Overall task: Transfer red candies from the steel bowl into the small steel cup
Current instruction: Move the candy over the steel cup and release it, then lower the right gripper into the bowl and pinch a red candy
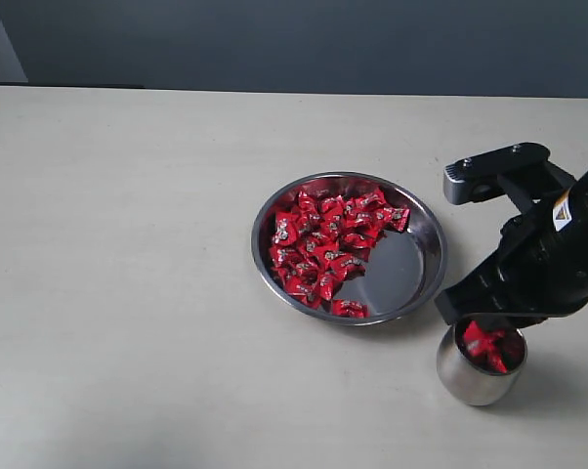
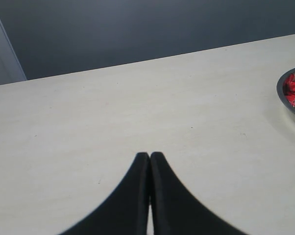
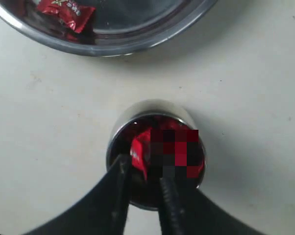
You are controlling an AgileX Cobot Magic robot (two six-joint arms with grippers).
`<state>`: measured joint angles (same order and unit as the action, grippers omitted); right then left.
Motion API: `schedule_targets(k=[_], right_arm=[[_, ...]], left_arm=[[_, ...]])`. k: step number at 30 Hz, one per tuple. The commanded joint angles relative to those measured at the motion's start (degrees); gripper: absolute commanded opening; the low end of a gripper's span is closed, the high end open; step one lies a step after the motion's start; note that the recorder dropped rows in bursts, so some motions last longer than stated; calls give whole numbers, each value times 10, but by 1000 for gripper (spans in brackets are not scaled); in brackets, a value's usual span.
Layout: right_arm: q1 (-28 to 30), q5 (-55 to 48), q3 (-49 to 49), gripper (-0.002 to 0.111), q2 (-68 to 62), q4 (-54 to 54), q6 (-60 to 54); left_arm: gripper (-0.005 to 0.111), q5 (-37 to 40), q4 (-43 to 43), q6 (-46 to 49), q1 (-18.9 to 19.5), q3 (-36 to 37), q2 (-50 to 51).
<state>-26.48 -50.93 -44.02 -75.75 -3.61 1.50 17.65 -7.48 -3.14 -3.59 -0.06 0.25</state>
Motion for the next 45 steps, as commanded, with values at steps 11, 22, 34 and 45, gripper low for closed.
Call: schedule_targets(k=[11,22,34,45], right_arm=[[1,95,1,30,1,-52,-28],[1,127,-124,30,-147,-89,-92],[1,92,-246,30,-342,-122,-174],[0,95,-277,30,-411,-129,-185]], left_arm=[[0,-4,-1,-3,-5,1,-2],[0,-4,-1,-3,-5,1,-2],[0,-4,-1,-3,-5,1,-2],[0,-4,-1,-3,-5,1,-2]])
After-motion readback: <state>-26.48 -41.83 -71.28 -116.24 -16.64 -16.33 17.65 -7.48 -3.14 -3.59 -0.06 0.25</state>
